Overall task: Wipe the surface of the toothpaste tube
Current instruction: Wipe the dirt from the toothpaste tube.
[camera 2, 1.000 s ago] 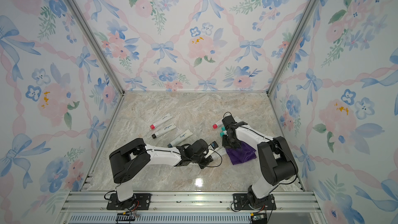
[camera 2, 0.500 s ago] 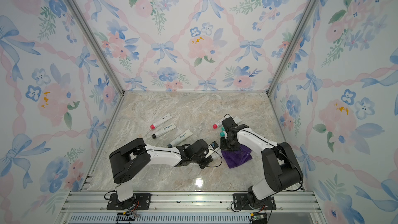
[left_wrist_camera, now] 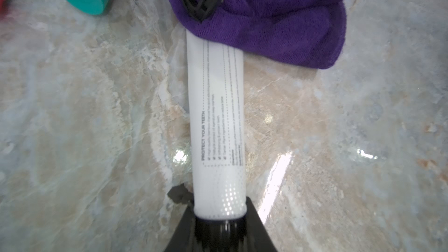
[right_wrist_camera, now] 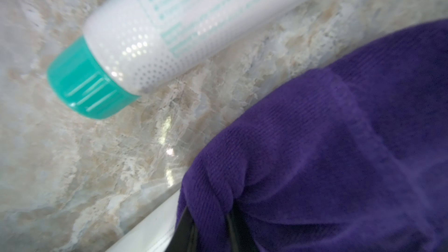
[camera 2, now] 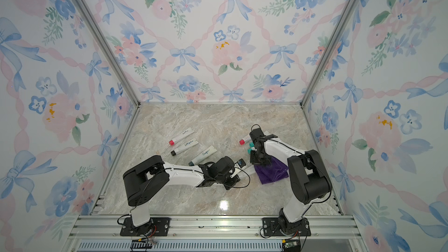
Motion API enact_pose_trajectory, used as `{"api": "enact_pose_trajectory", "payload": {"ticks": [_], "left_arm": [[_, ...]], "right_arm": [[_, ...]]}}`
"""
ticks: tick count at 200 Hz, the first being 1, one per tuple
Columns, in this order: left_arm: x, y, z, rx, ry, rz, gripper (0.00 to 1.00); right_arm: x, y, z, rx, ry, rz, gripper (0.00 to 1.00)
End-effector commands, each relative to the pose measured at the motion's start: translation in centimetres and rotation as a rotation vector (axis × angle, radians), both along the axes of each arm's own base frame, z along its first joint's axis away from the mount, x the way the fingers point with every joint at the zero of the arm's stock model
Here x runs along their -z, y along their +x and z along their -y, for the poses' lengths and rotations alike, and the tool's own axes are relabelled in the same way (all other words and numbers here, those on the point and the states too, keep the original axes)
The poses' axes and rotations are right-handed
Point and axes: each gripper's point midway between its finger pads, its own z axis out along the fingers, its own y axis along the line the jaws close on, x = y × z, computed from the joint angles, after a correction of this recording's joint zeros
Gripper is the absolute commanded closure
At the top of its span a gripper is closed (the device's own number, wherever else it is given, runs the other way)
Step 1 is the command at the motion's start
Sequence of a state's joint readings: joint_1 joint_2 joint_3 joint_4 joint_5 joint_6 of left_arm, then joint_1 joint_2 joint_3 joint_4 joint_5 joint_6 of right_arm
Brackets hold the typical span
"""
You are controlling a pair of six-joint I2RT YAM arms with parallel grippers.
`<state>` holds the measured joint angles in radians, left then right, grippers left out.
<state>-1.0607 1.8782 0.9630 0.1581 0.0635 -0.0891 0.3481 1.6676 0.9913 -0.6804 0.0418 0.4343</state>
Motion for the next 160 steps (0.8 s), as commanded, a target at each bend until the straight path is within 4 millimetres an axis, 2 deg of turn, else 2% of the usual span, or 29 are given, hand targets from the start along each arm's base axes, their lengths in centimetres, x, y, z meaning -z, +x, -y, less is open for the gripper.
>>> {"api": "enact_pose_trajectory", "payload": {"ticks": [1,13,17,39,62,77,133,160], "left_arm": [[0.8,-0.3,-0.5,0.001,0.025,0.003,0.78],[0.8,-0.2,-0.5,0.000,0.026,0.002,0.78],[0.8,-0.2,-0.5,0.000,0.026,0.002,0.78],[0.9,-0.2,-0.6,0.000,0.028,0.001,0.78],[0.8,-0.2,-0.5,-0.001,0.026,0.002,0.78],[0.7,-0.2,-0.5,-0.002,0.025,0.002,0.78],[0.5,-0.2,-0.6,-0.001,0.022,0.006,0.78],[0.6,-0.2,-0.6,-0.004,0.023,0.003,0.78]], "right_arm": [[1.6,-3.4,-3.4,-0.043,0.170,-0.114,0.80],[1.5,-4.3,-4.4,-0.064,0.204,-0.135,0.80],[0.7,-4.3,-4.9,-0.076,0.228,-0.116,0.80],[-0.7,-5.1,-6.7,-0.099,0.301,-0.106,0.80],[-1.5,-4.9,-6.7,-0.102,0.299,-0.087,0.80],[-1.2,-4.4,-5.6,-0.087,0.257,-0.078,0.80],[0.2,-1.3,1.8,0.082,0.048,-0.028,0.80],[0.3,-1.0,2.7,0.102,0.028,-0.015,0.80]]}}
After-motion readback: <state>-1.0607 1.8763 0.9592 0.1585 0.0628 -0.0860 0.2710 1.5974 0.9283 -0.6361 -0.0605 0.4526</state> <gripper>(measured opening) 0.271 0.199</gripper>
